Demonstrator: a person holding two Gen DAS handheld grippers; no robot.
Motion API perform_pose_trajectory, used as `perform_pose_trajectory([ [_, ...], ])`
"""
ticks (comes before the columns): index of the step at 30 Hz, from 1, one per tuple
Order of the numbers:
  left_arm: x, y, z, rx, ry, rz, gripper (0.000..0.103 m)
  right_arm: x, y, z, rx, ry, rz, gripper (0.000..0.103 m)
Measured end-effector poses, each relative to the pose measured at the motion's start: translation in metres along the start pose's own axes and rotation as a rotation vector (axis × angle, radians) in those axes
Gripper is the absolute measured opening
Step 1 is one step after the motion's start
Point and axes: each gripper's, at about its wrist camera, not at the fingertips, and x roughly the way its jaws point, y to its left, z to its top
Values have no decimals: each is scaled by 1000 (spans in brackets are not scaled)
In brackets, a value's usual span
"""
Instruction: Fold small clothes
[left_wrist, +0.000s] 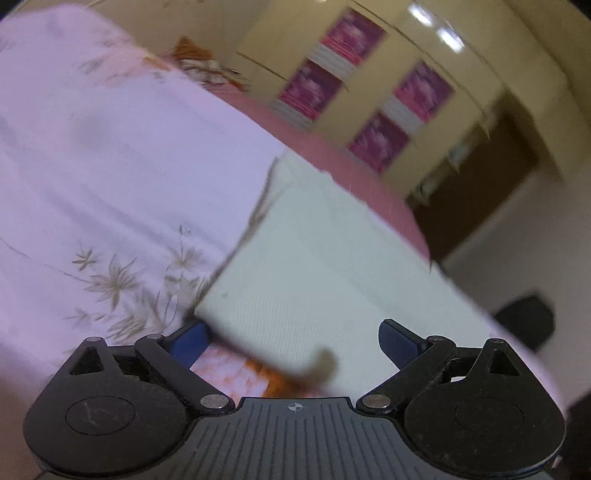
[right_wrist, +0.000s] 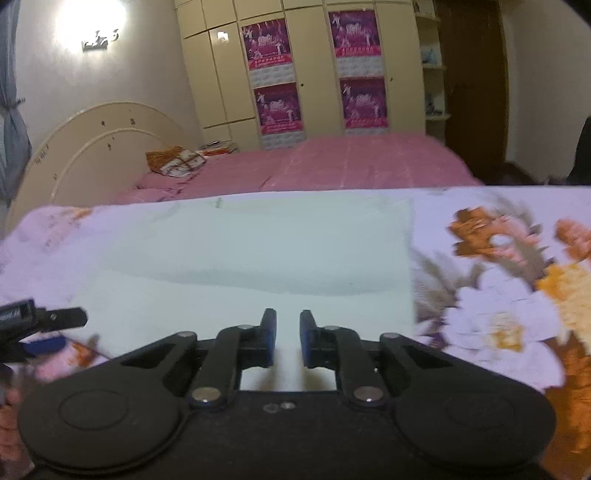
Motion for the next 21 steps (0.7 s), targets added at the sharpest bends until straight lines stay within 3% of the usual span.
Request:
perform_pose_trajectory([
  [5, 26, 9, 14, -139, -45, -52, 97, 23, 11, 12, -12, -1, 50, 10],
  [6, 30, 10, 15, -156, -44, -62, 93, 29, 13, 15, -17, -2, 59, 10],
  [9, 46, 12, 19, -172, -10, -60, 61, 44, 18, 24, -28, -4, 74, 9],
  [12, 54, 10, 20, -165, -12, -59, 59, 57, 22, 30, -30, 2, 83, 9],
  [14, 57, 9, 21, -166, -15, -46, 20, 64, 24, 31, -32, 5, 91, 9],
  [15, 60, 12, 19, -195, -3, -54, 7, 66, 25, 31, -38, 6, 94, 9],
  [20, 54, 13, 13, -262, -63, -56, 7, 66, 28, 30, -42, 13, 109, 9],
  [21, 54, 14, 12, -296, -62, -60, 23, 66, 27, 30, -44, 15, 114, 9],
])
